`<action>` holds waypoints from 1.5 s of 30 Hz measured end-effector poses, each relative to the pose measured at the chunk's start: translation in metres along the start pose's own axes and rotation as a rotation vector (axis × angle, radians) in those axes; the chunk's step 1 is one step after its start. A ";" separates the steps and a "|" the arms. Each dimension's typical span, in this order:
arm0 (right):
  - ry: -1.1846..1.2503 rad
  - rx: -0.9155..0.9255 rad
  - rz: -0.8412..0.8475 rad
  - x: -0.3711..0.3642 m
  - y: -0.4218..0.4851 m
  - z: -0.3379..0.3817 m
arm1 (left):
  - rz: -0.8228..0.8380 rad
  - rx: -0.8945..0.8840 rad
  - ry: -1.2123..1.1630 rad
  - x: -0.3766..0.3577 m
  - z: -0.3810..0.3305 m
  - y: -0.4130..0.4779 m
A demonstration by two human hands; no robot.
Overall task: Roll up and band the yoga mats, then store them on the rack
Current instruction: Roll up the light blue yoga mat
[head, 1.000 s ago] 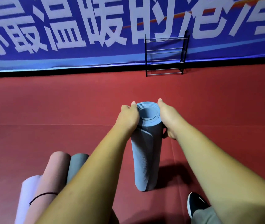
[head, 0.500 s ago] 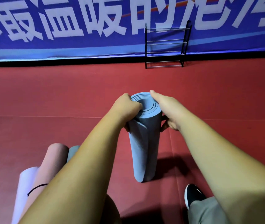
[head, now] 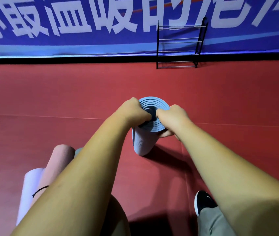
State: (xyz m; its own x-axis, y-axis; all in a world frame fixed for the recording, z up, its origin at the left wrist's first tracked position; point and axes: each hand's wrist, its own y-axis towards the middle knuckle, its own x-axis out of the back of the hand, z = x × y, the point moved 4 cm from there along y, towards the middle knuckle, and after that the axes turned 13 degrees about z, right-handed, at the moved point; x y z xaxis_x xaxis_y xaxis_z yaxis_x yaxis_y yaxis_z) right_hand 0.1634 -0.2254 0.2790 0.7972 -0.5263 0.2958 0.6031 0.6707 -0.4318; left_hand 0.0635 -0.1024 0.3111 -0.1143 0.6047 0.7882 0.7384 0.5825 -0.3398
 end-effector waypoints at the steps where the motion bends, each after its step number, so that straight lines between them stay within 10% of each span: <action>1: -0.011 -0.015 0.015 -0.002 0.000 0.001 | -0.033 0.025 0.002 0.001 0.003 -0.001; 8: -0.558 0.201 -0.032 -0.005 0.003 0.015 | -0.017 -0.183 -0.237 0.009 0.026 -0.009; 26: -0.633 0.292 0.015 -0.064 -0.016 0.023 | 0.048 -0.095 -0.115 0.013 0.069 -0.031; 45: -1.344 0.267 0.501 -0.361 -0.149 0.034 | 0.051 0.053 -0.613 -0.023 0.351 -0.239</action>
State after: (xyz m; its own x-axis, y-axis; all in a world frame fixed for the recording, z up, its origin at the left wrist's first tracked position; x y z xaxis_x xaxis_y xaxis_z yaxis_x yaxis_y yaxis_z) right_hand -0.2129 -0.1171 0.2657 0.2563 0.5614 0.7869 0.1277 0.7872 -0.6033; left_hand -0.3437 -0.0647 0.1937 -0.4521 0.8258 0.3372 0.7211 0.5609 -0.4068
